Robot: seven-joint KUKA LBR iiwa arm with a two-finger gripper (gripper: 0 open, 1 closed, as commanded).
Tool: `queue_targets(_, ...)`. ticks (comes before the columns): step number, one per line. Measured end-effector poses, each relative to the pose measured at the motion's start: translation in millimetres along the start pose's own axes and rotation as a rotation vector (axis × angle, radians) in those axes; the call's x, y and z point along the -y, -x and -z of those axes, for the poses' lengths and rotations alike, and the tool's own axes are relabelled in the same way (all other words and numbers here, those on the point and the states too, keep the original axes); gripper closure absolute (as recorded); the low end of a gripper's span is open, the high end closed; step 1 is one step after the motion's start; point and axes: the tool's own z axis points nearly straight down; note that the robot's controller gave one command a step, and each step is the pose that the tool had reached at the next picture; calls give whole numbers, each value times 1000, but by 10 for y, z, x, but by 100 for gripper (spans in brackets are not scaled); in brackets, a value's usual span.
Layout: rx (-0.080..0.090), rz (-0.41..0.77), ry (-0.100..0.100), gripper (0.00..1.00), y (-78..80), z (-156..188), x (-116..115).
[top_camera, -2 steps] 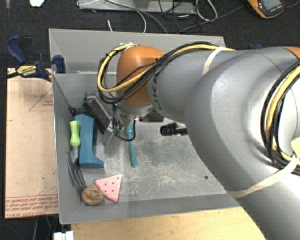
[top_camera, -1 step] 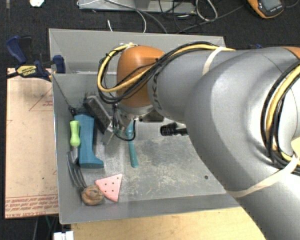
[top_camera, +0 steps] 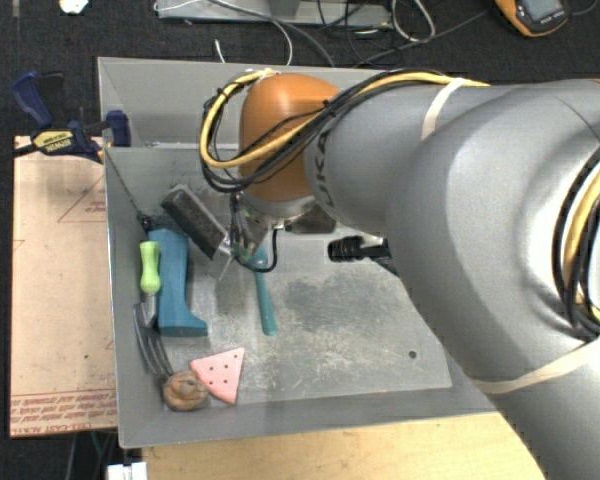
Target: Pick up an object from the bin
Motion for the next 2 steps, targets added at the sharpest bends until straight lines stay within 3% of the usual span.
queue_targets(1,0,2,1,100,2,422,-8)
queue_targets(2,1,2,3,100,5,573,-15)
